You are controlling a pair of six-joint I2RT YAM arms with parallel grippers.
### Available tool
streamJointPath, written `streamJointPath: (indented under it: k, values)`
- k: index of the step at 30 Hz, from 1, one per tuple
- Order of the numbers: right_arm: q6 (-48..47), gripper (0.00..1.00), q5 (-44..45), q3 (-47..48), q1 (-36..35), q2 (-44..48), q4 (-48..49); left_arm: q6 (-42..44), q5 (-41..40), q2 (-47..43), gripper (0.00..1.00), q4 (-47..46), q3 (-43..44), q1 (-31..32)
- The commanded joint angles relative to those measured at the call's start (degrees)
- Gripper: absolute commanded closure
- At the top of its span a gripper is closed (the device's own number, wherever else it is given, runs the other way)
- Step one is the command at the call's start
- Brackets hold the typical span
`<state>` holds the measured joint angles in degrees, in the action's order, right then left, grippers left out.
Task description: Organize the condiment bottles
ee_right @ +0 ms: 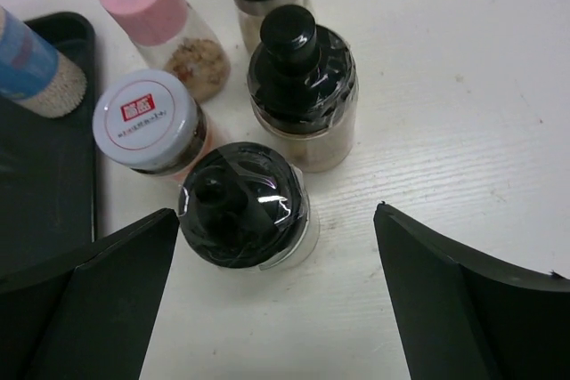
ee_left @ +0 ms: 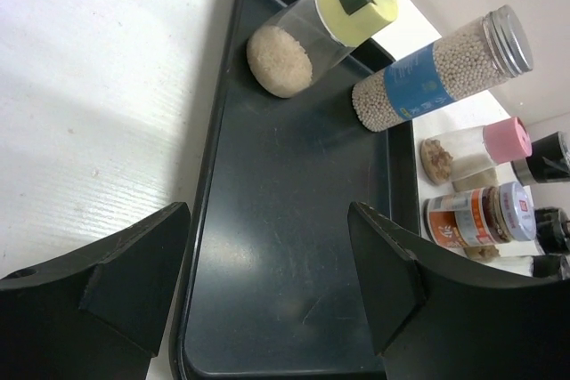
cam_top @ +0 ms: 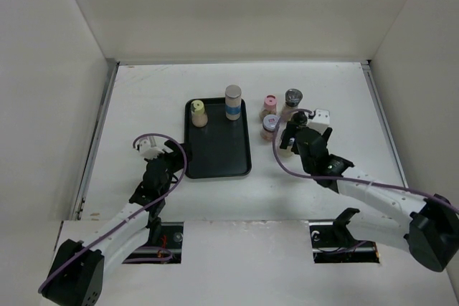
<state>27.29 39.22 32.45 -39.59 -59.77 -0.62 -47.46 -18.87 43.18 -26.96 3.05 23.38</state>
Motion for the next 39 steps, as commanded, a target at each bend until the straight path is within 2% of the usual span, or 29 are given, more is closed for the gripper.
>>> streamJointPath:
  k: [1,5,13,20,25,30,39]
  values:
    - [-0.4,0.01,-4.1,1.4,1.8,-3.1,4.0,0.7,0.3,-0.6,0.29,-3.6,-1.6,0.2]
    - [-2.3,0.02,-7.1,3.7,2.5,-7.5,6.1,0.7,0.3,0.2,0.29,-3.6,-1.4,0.2]
    - [-3.0,0.05,-6.2,5.3,3.7,-13.4,7.3,0.8,0.3,0.1,0.29,-3.8,-1.5,0.4]
    - [-3.5,0.07,-4.4,2.7,2.0,-4.1,9.5,0.8,0.3,0.2,0.29,-3.8,-1.5,0.5]
    - [-3.2,0.03,-6.9,2.5,1.6,0.6,8.6,0.8,0.3,0.9,0.29,-4.0,-1.3,0.5]
    - [-2.6,0.00,-10.4,3.6,1.5,-3.5,7.6,0.8,0.3,0.1,0.29,-4.1,-1.6,0.3]
    - [-3.8,0.00,-10.6,6.7,1.5,-13.9,7.6,0.8,0.4,0.3,0.29,-4.1,-1.5,0.5]
